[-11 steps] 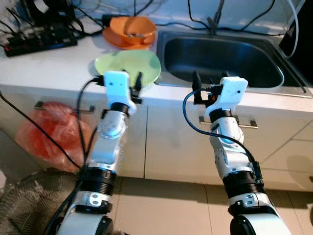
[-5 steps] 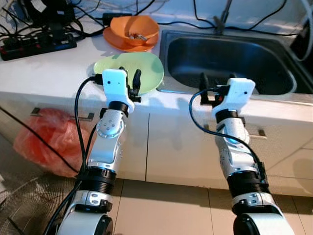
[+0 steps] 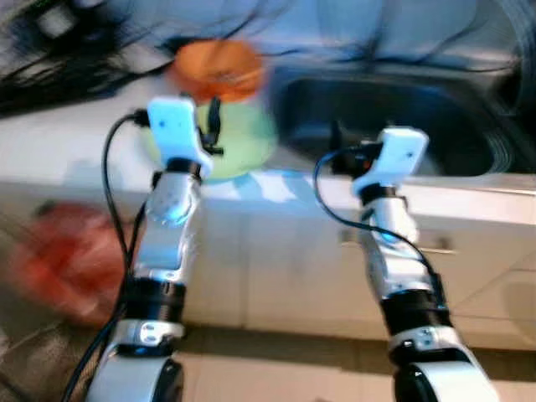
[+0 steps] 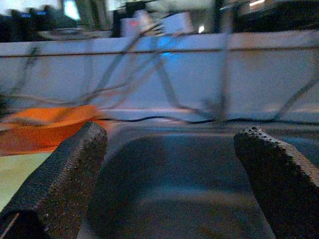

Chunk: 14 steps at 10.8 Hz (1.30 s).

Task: Kitchen organization

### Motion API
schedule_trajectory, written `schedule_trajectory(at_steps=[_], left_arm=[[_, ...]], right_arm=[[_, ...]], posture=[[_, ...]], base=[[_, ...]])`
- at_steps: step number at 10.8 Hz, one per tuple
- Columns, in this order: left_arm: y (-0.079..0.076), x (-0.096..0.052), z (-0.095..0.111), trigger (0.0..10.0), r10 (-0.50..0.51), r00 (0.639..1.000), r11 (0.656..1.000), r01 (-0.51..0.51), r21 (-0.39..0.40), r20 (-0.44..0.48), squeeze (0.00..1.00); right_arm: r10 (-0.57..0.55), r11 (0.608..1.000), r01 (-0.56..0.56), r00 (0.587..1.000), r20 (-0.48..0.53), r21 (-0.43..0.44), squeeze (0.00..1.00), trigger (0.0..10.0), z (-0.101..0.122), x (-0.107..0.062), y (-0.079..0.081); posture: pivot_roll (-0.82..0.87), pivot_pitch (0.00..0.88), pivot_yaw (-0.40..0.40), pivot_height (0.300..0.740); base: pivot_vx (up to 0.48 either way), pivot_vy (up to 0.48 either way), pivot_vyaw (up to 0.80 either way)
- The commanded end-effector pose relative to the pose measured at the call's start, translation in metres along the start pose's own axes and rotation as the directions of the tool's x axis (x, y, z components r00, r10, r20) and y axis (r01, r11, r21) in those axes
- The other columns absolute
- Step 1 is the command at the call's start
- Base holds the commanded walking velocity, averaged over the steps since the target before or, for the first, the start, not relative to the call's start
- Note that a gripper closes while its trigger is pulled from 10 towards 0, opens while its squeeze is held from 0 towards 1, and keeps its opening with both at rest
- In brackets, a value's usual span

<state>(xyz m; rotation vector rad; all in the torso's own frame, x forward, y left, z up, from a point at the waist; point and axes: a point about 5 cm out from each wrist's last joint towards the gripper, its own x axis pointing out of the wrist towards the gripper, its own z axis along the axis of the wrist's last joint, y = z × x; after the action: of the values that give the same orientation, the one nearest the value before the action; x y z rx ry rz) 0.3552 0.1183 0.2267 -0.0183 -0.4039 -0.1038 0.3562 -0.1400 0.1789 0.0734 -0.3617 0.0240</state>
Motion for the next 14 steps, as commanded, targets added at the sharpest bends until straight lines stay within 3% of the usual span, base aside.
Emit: schedule_trajectory(at_steps=[1, 7, 10, 14], left_arm=[[-0.009, 0.0, 0.002, 10.0, -0.03, 1.0, 1.0, 0.03, -0.002, 0.004, 0.0], [-0.01, 0.0, 0.007, 10.0, -0.033, 0.999, 0.999, 0.033, -0.005, 0.021, 0.0], [-0.009, -0.005, 0.009, 10.0, -0.05, 0.998, 0.999, 0.05, -0.016, 0.038, 0.0], [0.018, -0.022, 0.011, 10.0, -0.044, 0.999, 0.999, 0.045, -0.022, 0.01, 0.0]], right_arm=[[-0.022, 1.0, 0.022, 1.0, 0.011, 0.006, 0.0, 10.0, 0.002, 0.0, -0.006], [-0.025, 1.0, 0.025, 1.0, 0.005, 0.014, 0.0, 10.0, 0.001, 0.0, -0.007], [-0.023, 1.0, 0.023, 1.0, -0.001, 0.019, 0.0, 10.0, -0.001, -0.002, -0.005], [-0.033, 0.999, 0.034, 0.999, -0.012, 0.025, 0.0, 10.0, -0.003, -0.006, -0.007]], posture=[[0.05, 0.048, -0.032, 0.74], [0.05, 0.055, -0.035, 0.74], [0.05, 0.063, -0.035, 0.74], [0.05, 0.072, -0.026, 0.74]], base=[[0.439, 0.0, 0.0], [0.416, 0.0, 0.0], [0.0, 0.0, 0.0], [0.0, 0.0, 0.0]])
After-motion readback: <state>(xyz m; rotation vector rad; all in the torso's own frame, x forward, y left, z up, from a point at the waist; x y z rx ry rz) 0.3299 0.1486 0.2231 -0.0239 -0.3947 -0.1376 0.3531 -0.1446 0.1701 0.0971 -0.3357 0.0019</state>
